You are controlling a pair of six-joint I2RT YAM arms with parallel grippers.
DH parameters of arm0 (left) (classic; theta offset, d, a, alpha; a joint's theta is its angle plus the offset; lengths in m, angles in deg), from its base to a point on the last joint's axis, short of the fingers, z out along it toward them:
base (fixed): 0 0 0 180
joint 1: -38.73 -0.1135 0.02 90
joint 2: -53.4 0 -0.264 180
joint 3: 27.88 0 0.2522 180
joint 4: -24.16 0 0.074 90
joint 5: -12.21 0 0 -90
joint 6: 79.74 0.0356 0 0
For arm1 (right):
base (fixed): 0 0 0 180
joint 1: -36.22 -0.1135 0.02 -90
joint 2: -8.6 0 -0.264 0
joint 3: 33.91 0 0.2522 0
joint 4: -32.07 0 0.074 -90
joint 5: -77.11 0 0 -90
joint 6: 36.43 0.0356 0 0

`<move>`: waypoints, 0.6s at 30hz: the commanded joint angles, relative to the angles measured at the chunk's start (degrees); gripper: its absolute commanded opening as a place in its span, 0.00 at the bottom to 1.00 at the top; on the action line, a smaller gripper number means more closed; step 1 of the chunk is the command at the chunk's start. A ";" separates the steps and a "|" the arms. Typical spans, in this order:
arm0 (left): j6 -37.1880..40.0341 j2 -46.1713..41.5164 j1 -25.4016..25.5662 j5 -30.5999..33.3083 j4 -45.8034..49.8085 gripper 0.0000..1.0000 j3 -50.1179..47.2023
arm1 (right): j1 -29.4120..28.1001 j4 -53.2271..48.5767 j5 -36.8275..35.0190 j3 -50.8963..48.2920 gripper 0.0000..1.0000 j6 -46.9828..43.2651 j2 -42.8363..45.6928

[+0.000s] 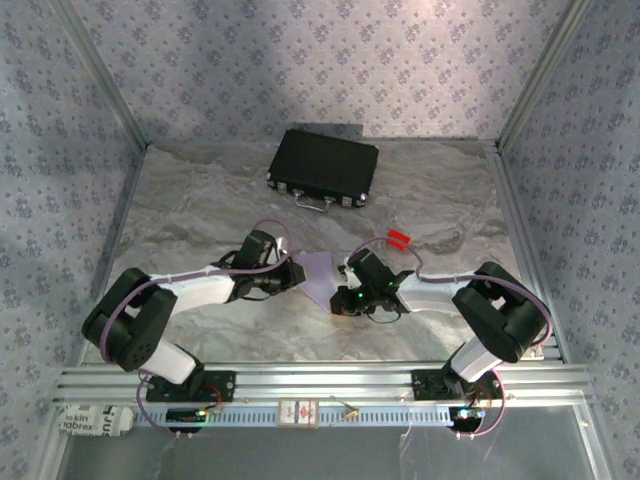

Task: Fold a paper plane with a square sheet of paper (pick it up from the middle)
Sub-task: Third fold the triangle at the center of the table.

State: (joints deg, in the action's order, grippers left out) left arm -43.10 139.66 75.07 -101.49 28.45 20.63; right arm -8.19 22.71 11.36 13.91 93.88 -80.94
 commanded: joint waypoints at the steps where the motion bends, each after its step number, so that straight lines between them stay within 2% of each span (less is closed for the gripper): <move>1: 0.91 3.57 1.61 -1.29 -0.67 0.11 2.93 | -0.01 -8.02 -2.81 -0.93 0.00 -0.15 -1.61; 6: -0.08 7.63 0.21 1.47 1.94 0.07 2.41 | 0.14 -8.52 -2.81 -0.56 0.00 -0.78 -0.73; 14: 0.37 9.32 -0.73 0.00 1.28 0.05 -0.77 | -0.32 -8.67 -2.21 4.11 0.01 -1.43 2.42; 18: 0.37 10.13 -0.74 -0.98 0.49 0.04 -1.02 | -1.11 -7.40 -1.46 8.34 0.01 -1.91 0.56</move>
State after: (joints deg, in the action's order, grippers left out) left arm -43.32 147.48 74.70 -103.07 26.72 21.35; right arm -8.71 16.22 10.27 18.68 93.01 -79.98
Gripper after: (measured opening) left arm 0.047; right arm 0.052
